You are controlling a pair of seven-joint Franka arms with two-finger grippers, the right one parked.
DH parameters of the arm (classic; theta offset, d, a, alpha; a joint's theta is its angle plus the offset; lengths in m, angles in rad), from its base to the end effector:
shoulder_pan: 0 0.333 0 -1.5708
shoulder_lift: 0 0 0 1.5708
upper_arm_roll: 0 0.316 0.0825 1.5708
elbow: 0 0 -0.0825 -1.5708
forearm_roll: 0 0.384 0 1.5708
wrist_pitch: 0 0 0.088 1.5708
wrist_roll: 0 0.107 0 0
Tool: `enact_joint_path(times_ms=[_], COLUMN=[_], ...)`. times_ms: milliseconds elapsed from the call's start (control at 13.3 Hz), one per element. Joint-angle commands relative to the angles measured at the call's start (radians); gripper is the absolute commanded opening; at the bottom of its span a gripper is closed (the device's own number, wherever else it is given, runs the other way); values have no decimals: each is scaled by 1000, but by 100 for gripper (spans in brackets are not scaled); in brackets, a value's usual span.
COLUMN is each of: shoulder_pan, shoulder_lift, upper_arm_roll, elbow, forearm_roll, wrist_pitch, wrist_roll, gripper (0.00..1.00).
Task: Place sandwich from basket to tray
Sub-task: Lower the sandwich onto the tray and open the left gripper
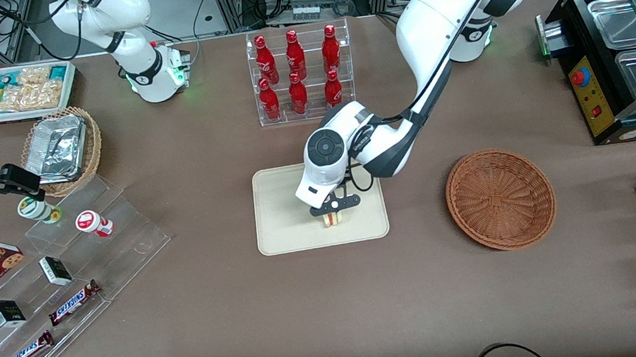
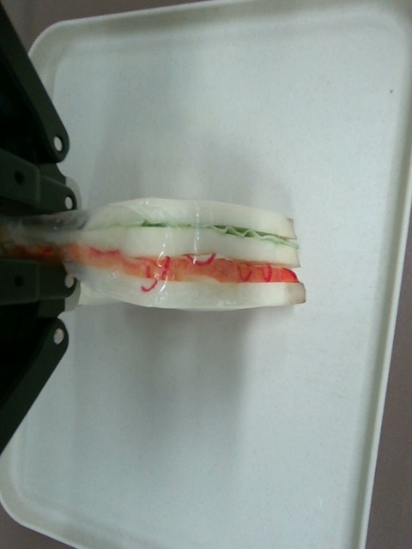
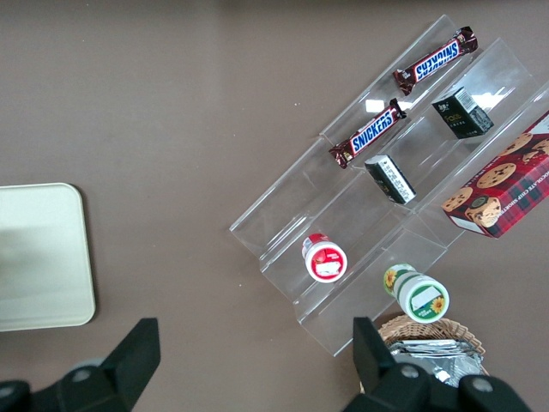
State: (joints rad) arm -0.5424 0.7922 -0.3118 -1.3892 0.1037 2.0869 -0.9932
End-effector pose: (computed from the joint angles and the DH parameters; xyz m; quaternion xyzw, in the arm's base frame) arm 0.5133 -0.5119 0.2478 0.9939 0.0829 -0.0708 0.0176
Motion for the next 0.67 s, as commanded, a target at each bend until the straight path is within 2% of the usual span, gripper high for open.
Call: enact_joint_path(times_ms=[0, 600], shoulder_pan=[-28, -36], shoulder_lift=[24, 58], upper_arm_roll=[13, 16], elbow=[45, 62], forearm_roll=[24, 36], wrist_pitch=[-11, 12], wrist_roll=[-30, -67], gripper=[0, 0])
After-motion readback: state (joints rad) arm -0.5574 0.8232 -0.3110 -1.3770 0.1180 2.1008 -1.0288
